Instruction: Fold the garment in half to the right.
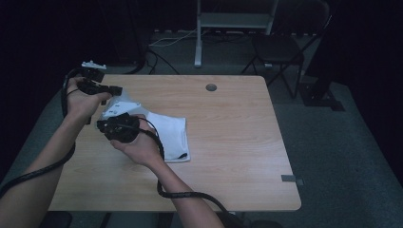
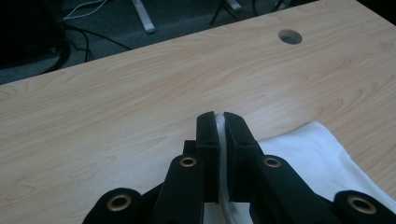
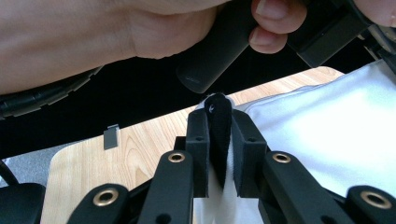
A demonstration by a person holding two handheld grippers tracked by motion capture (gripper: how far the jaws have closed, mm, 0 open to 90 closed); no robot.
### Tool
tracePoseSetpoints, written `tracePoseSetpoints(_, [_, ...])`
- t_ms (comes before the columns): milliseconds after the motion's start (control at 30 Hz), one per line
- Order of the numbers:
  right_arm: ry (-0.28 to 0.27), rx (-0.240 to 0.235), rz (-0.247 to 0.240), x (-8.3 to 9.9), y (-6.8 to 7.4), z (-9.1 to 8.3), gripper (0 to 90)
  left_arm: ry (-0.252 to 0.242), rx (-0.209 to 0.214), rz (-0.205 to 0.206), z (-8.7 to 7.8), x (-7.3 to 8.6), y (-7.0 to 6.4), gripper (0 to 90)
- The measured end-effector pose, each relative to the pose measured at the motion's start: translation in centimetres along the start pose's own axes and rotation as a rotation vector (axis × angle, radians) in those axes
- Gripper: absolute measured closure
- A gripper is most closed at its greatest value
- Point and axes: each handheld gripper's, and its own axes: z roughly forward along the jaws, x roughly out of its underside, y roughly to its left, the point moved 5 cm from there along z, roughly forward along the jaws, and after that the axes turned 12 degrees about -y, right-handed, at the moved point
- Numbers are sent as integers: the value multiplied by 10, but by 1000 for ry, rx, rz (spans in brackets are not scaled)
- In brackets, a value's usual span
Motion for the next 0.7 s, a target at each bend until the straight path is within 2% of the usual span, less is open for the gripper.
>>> tracePoseSetpoints(500, [-6, 19, 19, 5, -9, -9, 795, 25, -24, 10, 10, 5, -2, 856])
tracePoseSetpoints(700, [-8, 27, 21, 9, -11, -13, 795, 29, -24, 12, 16, 7, -6, 856])
